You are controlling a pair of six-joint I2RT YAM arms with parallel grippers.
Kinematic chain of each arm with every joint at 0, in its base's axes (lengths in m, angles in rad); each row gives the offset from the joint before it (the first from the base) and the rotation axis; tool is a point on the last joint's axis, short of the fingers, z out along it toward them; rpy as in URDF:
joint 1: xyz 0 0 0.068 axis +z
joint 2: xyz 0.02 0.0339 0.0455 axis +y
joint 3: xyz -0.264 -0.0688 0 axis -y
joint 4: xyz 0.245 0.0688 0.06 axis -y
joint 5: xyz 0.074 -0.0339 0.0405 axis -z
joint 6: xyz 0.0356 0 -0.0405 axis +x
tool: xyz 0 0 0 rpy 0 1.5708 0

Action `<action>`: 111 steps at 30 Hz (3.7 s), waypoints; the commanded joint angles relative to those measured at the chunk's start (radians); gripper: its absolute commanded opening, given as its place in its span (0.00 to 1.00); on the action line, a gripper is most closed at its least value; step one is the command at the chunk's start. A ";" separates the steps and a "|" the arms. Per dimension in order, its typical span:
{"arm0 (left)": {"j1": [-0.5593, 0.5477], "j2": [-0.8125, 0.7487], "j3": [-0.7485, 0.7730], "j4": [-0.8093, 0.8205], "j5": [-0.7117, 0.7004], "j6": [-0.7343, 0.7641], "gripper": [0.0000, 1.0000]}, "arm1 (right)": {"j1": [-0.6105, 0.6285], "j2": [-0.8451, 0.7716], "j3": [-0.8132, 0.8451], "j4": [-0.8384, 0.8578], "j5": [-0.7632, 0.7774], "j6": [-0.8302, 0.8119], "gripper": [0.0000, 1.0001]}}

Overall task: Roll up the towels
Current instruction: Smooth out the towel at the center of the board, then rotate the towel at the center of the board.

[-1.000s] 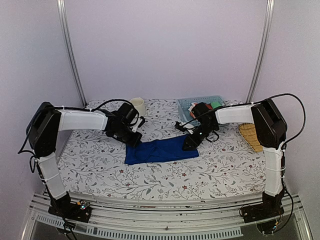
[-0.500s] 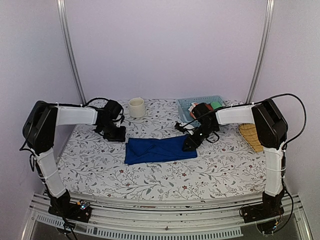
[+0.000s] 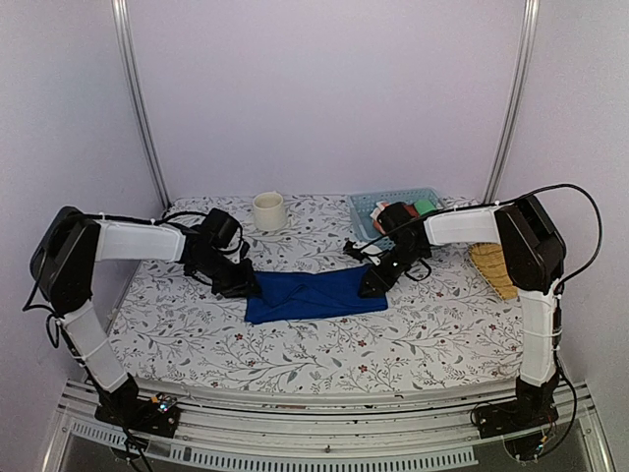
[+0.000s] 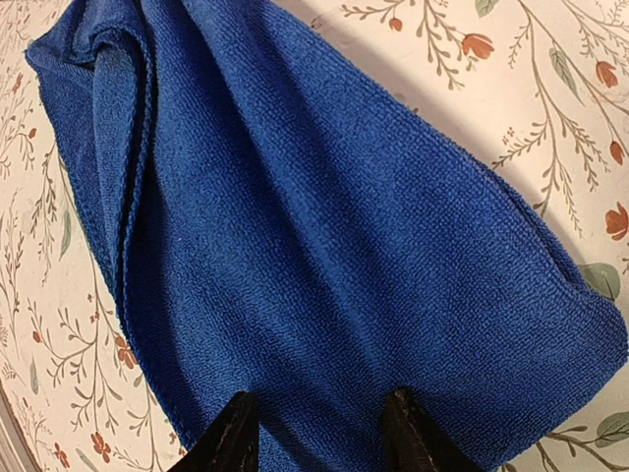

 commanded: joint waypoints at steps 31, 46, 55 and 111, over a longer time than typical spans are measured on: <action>0.053 -0.091 -0.036 0.008 0.223 -0.105 0.00 | -0.005 0.028 -0.026 -0.058 0.011 -0.008 0.47; 0.070 -0.077 -0.110 -0.106 0.216 -0.038 0.00 | -0.004 0.026 -0.021 -0.070 -0.002 -0.011 0.47; 0.114 -0.057 0.014 -0.172 0.012 0.037 0.28 | -0.003 0.029 -0.013 -0.089 -0.027 -0.019 0.47; 0.064 0.093 0.266 -0.164 -0.101 0.156 0.29 | 0.072 -0.167 -0.030 -0.233 -0.151 -0.087 0.54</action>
